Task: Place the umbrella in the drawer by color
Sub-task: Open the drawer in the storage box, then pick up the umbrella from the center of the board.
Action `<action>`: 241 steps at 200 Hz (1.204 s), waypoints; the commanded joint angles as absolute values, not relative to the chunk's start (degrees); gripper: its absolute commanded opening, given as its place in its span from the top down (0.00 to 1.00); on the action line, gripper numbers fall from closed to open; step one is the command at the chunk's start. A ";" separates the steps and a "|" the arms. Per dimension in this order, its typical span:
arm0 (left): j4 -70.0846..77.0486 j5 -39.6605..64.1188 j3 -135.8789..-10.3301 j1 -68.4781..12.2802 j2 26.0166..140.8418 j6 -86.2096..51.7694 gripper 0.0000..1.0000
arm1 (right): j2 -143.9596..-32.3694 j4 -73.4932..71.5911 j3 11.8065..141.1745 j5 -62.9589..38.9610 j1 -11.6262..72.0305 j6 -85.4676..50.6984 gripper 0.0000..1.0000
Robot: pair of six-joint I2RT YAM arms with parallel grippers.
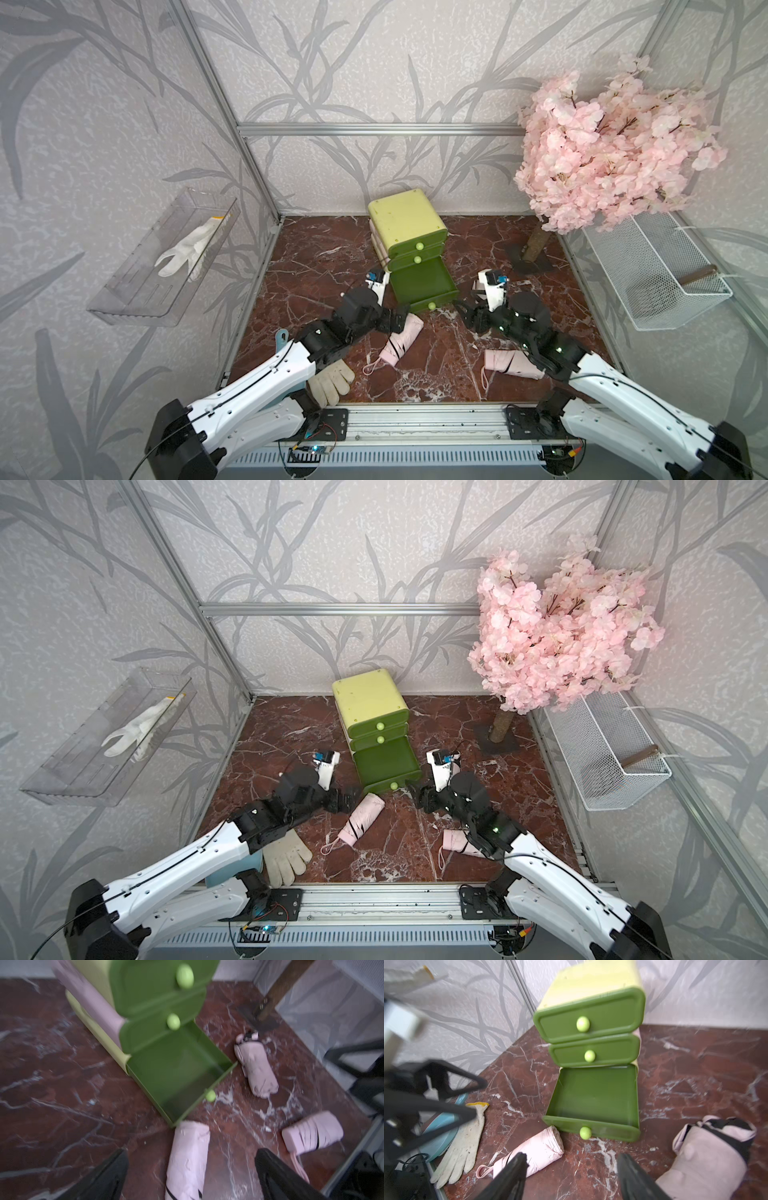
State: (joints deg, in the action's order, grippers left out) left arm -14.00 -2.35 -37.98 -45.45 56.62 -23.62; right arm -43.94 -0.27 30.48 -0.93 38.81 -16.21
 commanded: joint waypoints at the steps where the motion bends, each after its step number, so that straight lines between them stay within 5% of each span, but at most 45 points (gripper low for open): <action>1: -15.10 -2.33 -35.22 -48.04 59.37 -24.90 0.00 | -39.71 2.54 26.43 2.42 39.02 -11.40 0.23; 74: -11.93 -2.42 -37.11 -51.51 73.34 -23.34 0.01 | -37.74 -0.30 21.02 1.54 38.95 -14.20 0.21; 192: -12.06 -7.59 -44.93 -53.15 89.61 -14.40 0.26 | -39.04 -2.73 19.88 0.44 38.94 -13.33 0.22; 241: -13.51 -9.76 -46.16 -56.54 93.93 -12.81 0.22 | -37.47 -2.31 19.54 1.30 38.94 -12.44 0.22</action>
